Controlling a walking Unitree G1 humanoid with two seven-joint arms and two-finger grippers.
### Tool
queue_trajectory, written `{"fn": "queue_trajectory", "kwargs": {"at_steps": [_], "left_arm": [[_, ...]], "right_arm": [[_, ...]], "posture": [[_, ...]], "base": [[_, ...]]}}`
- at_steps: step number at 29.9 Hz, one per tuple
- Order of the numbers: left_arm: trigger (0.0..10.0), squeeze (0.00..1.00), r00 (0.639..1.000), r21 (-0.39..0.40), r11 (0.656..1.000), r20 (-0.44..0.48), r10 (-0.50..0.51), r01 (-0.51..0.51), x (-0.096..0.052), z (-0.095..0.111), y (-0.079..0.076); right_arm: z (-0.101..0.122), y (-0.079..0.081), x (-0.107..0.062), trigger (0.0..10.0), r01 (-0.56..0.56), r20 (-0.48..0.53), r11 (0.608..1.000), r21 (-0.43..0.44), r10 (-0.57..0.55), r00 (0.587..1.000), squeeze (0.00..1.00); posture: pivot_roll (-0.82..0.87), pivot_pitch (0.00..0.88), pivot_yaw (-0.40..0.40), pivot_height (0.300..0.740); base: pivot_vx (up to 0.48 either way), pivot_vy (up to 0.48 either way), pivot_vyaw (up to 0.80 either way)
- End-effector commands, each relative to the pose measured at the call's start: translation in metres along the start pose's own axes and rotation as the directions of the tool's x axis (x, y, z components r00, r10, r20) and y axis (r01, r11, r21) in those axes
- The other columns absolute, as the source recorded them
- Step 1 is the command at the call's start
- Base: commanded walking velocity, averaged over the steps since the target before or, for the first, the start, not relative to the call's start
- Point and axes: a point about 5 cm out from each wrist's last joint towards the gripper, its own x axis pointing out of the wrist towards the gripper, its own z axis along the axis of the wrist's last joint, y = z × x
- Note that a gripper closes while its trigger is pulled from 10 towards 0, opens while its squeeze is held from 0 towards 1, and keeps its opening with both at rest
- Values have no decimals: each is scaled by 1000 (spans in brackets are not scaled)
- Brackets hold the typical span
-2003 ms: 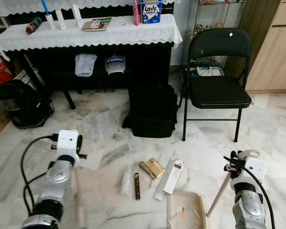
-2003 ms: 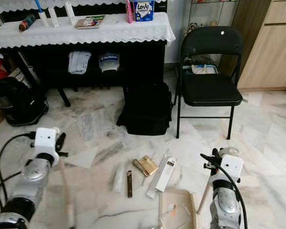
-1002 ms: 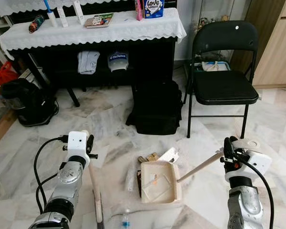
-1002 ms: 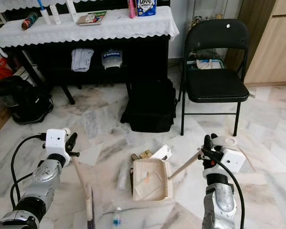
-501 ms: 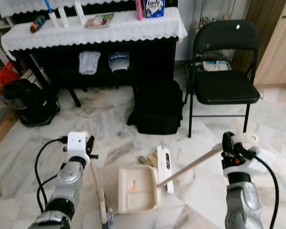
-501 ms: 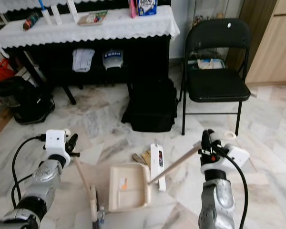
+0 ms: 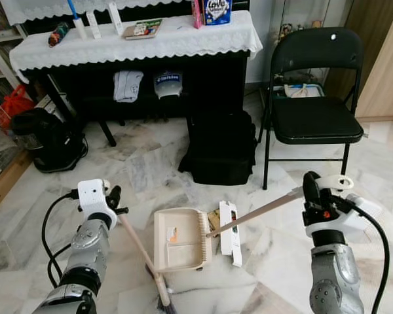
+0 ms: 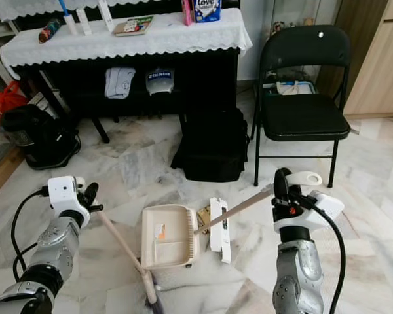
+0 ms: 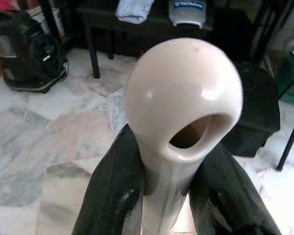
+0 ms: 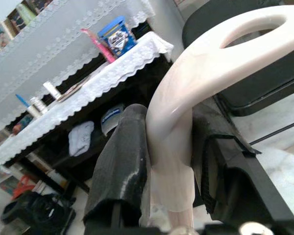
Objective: Sweep floor
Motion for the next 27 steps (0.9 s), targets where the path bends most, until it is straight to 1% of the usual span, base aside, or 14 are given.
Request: {"fn": "queue_trajectory", "kwargs": {"at_steps": [1, 2, 3, 9, 10, 14, 17, 18, 19, 21, 23, 24, 25, 27], "left_arm": [[10000, 0, 1000, -87, 996, 24, 15, -13, 3, 7, 1], [10000, 0, 999, -116, 993, 41, 19, -14, 5, 11, 2], [10000, 0, 999, -124, 992, 50, 20, -14, 5, 14, 1], [10000, 0, 984, -142, 989, 178, -9, 35, 13, 46, -5], [10000, 0, 977, -134, 990, 213, -10, 40, 14, 54, -6], [10000, 0, 957, -86, 996, 291, -7, 33, 14, 70, -6], [10000, 0, 939, -21, 1000, 343, 3, 5, 13, 79, -6], [10000, 0, 935, -1, 1000, 354, 6, -6, 12, 80, -5], [10000, 0, 934, 38, 999, 357, 15, -31, 10, 78, -5], [10000, 0, 939, 74, 996, 343, 18, -46, 8, 72, -6], [10000, 0, 942, 110, 993, 335, 1, -40, 6, 66, -9], [10000, 0, 946, 128, 991, 325, -17, -26, 5, 60, -14], [10000, 0, 946, 128, 991, 325, -17, -26, 5, 60, -14], [10000, 0, 953, 124, 992, 302, -24, -14, 1, 50, -19]], "right_arm": [[11, 17, 10, 10000, -78, 61, 996, 46, 75, 995, 0], [10, 18, 10, 10000, -85, 61, 995, 53, 82, 995, 0], [10, 18, 11, 10000, -88, 60, 995, 54, 85, 995, 0], [10, 19, 13, 10000, -101, 55, 993, 61, 98, 994, 0], [10, 20, 14, 10000, -103, 54, 993, 61, 100, 994, 0], [9, 20, 14, 10000, -108, 52, 992, 65, 105, 993, 0], [9, 20, 15, 10000, -111, 49, 991, 69, 108, 993, 0], [8, 20, 15, 10000, -113, 48, 991, 71, 109, 993, 0], [7, 21, 15, 10000, -114, 45, 991, 73, 110, 993, 0], [6, 21, 15, 10000, -112, 44, 991, 74, 109, 993, 0], [5, 21, 14, 10000, -105, 41, 992, 74, 103, 994, 0], [4, 20, 14, 10000, -100, 34, 993, 67, 98, 995, 0], [4, 20, 14, 10000, -100, 34, 993, 67, 98, 995, 0], [2, 19, 14, 10000, -90, 26, 995, 50, 89, 996, 0]], "posture": [[-185, 0, 139, 740], [-184, 0, 138, 740], [-182, 0, 135, 740], [-178, 0, 130, 740], [-177, 0, 129, 740], [-175, 0, 129, 740], [-175, 0, 129, 740], [-175, 0, 131, 740], [-177, 0, 133, 740], [-179, 0, 135, 740], [-180, 0, 137, 740], [-180, 0, 137, 740], [-180, 0, 137, 740], [-180, 0, 137, 740]], "base": [[0, 0, 0], [0, 0, 0], [0, 0, 0], [0, 0, 0], [0, 0, 0], [0, 0, 0], [0, 0, 0], [0, 0, 0], [0, 0, 0], [0, 0, 0], [0, 0, 0], [0, 0, 0], [0, 0, 0], [0, 0, 0]]}}
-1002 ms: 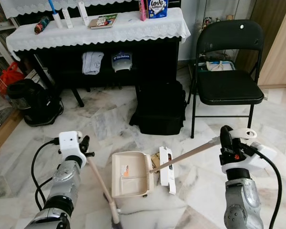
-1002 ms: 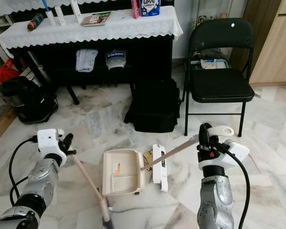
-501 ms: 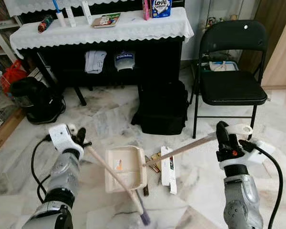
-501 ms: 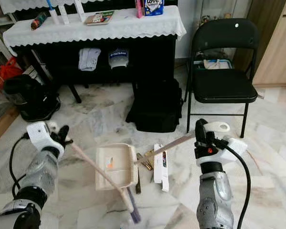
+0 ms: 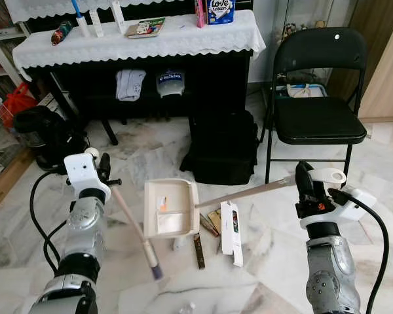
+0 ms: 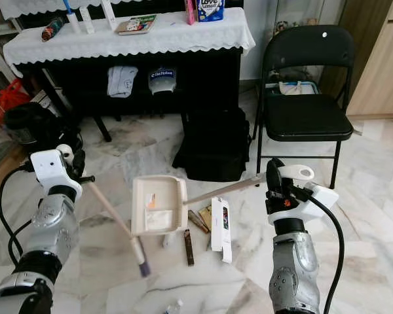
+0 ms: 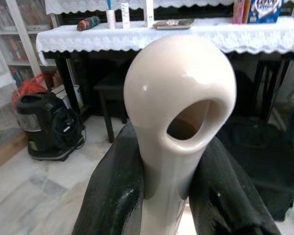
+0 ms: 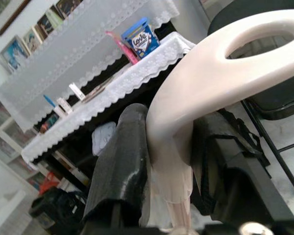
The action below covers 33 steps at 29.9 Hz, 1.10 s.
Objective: Sweep floor
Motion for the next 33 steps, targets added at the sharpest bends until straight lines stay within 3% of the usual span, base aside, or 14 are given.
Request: {"fn": "queue_trajectory", "kwargs": {"at_steps": [1, 6, 14, 24, 27, 29, 33], "left_arm": [[10000, 0, 999, -5, 1000, 39, 0, 0, -1, 5, -2], [10000, 0, 1000, 14, 1000, 23, -16, 16, -11, -7, -12], [10000, 0, 999, 23, 1000, 48, 4, -6, -15, -6, -10], [10000, 0, 991, 152, 987, 131, 39, -59, -5, 13, 2], [10000, 0, 989, 163, 984, 139, 47, -70, -4, 15, 4], [10000, 0, 980, 169, 978, 176, 94, -124, 0, 23, 13], [10000, 0, 980, 151, 982, 181, 83, -110, -1, 24, 12]], "right_arm": [[-2, 7, 5, 10000, -20, 6, 1000, 11, 20, 1000, 0], [-1, 7, 6, 10000, -8, 8, 1000, -15, 8, 1000, 0], [0, 7, 7, 10000, -14, 11, 1000, -26, 14, 1000, 0], [1, 5, 7, 10000, -11, 12, 999, -31, 11, 1000, 0], [2, 4, 7, 10000, -5, 13, 999, -32, 6, 1000, 0], [2, 1, 6, 10000, 8, 14, 1000, -28, -8, 1000, 0], [-2, 2, 5, 10000, 12, 6, 1000, -27, -12, 1000, 0]], "posture": [[-180, 0, 137, 740], [-176, 0, 134, 740], [-179, 0, 129, 740], [-191, 0, 129, 740], [-191, 0, 129, 740], [-192, 0, 132, 740], [-192, 0, 135, 740]], "base": [[0, 0, 0], [0, 0, 0], [0, 0, 0], [0, 0, 0], [0, 0, 0], [0, 0, 0], [0, 0, 0]]}}
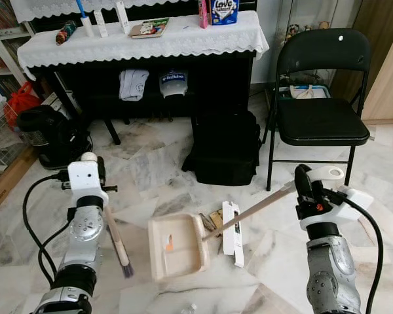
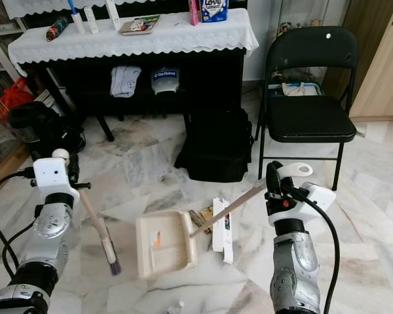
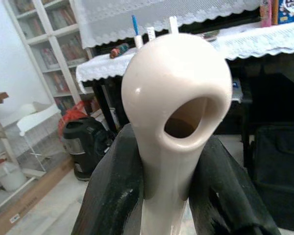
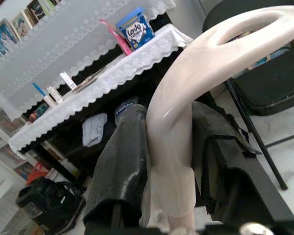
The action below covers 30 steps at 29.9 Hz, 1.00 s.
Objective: Sweep floor
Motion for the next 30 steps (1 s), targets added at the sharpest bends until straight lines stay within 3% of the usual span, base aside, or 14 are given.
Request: {"fn": "queue_trajectory", "kwargs": {"at_steps": [1, 7, 12, 22, 30], "left_arm": [[10000, 0, 997, -27, 999, 78, -21, 23, 4, 14, -3], [10000, 0, 993, -100, 992, 95, -71, 80, -6, 13, -23], [10000, 0, 988, -117, 986, 111, -103, 116, -5, 18, -34], [10000, 0, 989, -124, 986, 110, -102, 115, -6, 19, -32], [10000, 0, 989, -124, 986, 107, -99, 112, -6, 19, -32]], "right_arm": [[3, 7, 5, 10000, -17, 38, 1000, 14, 16, 999, 0], [2, 5, 5, 10000, 11, 36, 999, -45, -9, 999, 0], [6, 3, 8, 10000, 30, 54, 998, -58, -27, 998, 0], [4, 7, 9, 10000, 32, 52, 996, -84, -28, 998, 0], [5, 4, 10, 10000, 46, 50, 993, -108, -40, 998, 0]], "posture": [[-192, 0, 135, 740], [-198, 0, 139, 740], [-189, 0, 136, 740], [-182, 0, 130, 740], [-180, 0, 127, 740]], "base": [[0, 0, 0], [0, 0, 0], [0, 0, 0], [0, 0, 0], [0, 0, 768]]}}
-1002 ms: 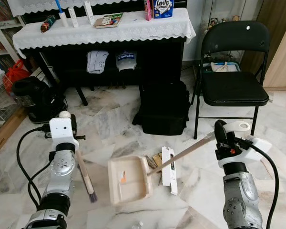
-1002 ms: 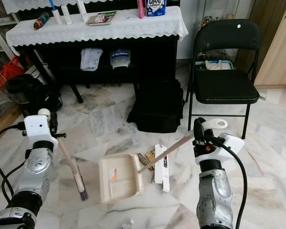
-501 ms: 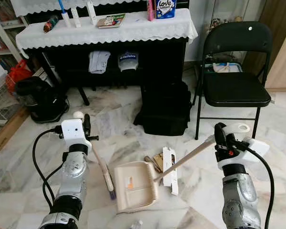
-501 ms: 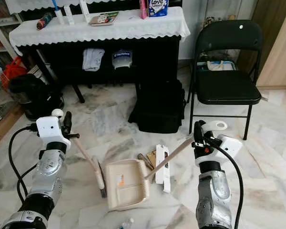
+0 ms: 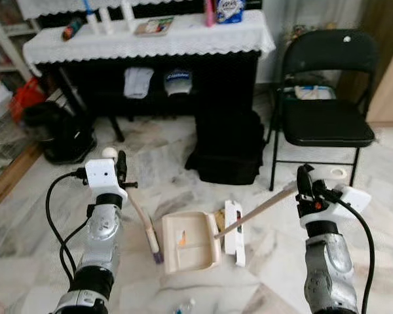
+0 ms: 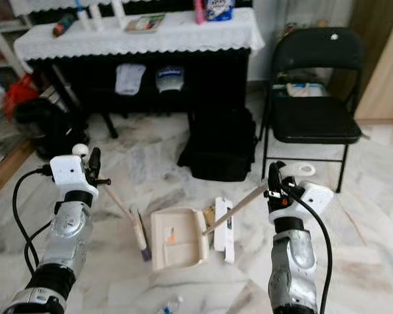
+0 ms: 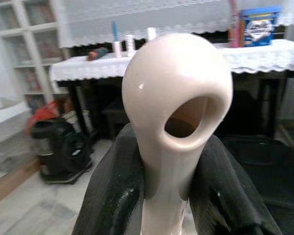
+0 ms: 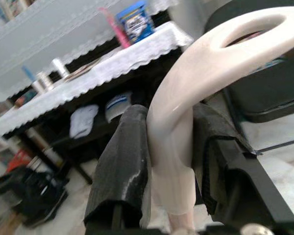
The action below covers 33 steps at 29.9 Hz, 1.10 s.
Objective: Sweep floor
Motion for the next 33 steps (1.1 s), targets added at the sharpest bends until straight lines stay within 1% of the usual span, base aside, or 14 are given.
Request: {"fn": "queue_trajectory", "kwargs": {"at_steps": [1, 15, 20, 33], "left_arm": [[10000, 0, 998, 1, 1000, 52, 17, -17, 5, 11, 6], [10000, 0, 999, -1, 1000, 50, 0, 0, 4, 11, 1], [10000, 0, 999, 14, 1000, 48, -11, 10, 3, 10, 0], [10000, 0, 999, 31, 999, 39, -13, 12, 2, 9, 1]], "right_arm": [[6, 6, 6, 10000, -18, 44, 1000, 16, 17, 999, 0], [7, 7, 8, 10000, -22, 49, 1000, -1, 22, 999, 0], [7, 8, 10, 10000, -25, 54, 1000, -1, 25, 998, 0], [7, 8, 12, 10000, -28, 57, 1000, -5, 28, 998, 0]], "posture": [[-180, 0, 127, 740], [-177, 0, 126, 740], [-174, 0, 127, 740], [-176, 0, 131, 740]], "base": [[0, 0, 788], [0, 0, 788], [0, 0, 788], [0, 0, 788]]}}
